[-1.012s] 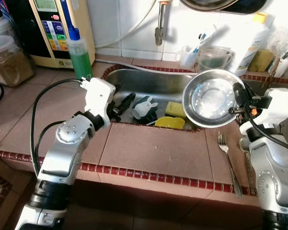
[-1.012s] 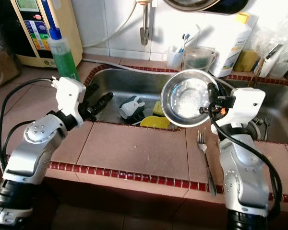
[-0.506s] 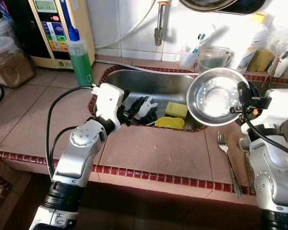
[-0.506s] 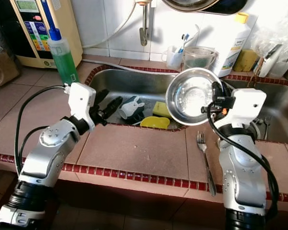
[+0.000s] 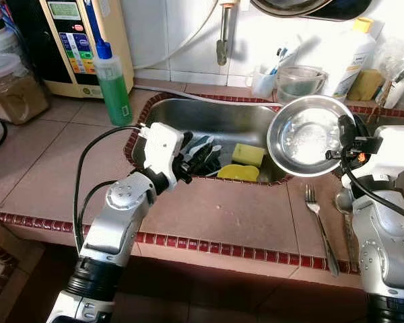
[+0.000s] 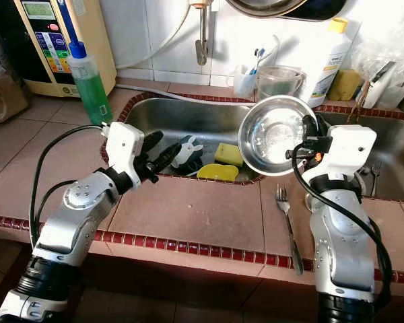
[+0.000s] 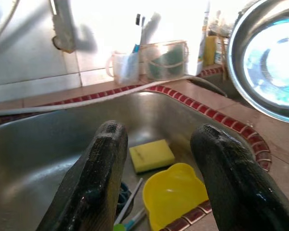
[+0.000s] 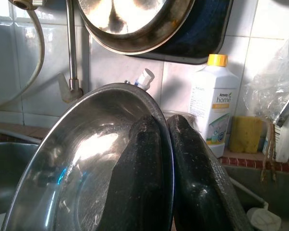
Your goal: Kitchen organization
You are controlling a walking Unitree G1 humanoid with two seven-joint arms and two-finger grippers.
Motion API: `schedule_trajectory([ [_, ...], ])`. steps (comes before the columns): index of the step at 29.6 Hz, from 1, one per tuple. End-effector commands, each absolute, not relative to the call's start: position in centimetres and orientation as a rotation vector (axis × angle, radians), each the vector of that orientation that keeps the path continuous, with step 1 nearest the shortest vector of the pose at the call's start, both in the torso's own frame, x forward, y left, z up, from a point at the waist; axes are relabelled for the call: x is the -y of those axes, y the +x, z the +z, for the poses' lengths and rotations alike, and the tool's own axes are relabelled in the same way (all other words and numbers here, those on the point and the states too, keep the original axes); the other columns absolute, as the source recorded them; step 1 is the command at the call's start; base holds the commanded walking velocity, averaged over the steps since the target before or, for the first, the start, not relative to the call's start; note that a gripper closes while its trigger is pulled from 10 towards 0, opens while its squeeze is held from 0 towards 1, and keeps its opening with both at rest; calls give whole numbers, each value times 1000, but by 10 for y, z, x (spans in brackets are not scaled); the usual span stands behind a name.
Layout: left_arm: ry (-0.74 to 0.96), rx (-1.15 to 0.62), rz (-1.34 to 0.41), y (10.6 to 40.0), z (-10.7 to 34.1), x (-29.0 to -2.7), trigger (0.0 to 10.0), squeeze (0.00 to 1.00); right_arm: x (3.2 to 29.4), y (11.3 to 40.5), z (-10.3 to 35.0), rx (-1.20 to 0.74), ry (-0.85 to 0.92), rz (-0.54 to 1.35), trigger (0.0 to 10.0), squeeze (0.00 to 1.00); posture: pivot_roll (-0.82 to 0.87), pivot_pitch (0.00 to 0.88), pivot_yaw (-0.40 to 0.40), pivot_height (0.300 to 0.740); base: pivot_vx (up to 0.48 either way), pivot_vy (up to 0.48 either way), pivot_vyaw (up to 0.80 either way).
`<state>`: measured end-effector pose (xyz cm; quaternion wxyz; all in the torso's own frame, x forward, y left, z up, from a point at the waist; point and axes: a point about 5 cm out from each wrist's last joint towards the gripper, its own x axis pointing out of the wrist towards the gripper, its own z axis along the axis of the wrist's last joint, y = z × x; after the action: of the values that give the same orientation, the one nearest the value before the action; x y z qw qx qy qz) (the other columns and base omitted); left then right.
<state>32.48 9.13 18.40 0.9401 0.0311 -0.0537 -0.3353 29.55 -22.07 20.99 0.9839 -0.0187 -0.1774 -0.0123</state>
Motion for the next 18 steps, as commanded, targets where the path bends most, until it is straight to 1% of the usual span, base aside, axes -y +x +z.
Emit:
schedule_trajectory([
  [1, 70, 114, -709, 322, 184, -87, 10000, 0, 225, 296, 213, 374, -39, -45, 10000, 0, -168, 22, 17, 703, 0, 0, 0],
  [18, 57, 112, -745, 322, 184, -83, 10000, 0, 225, 295, 212, 374, -47, -41, 10000, 0, -176, 17, 20, 703, 0, 0, 0],
])
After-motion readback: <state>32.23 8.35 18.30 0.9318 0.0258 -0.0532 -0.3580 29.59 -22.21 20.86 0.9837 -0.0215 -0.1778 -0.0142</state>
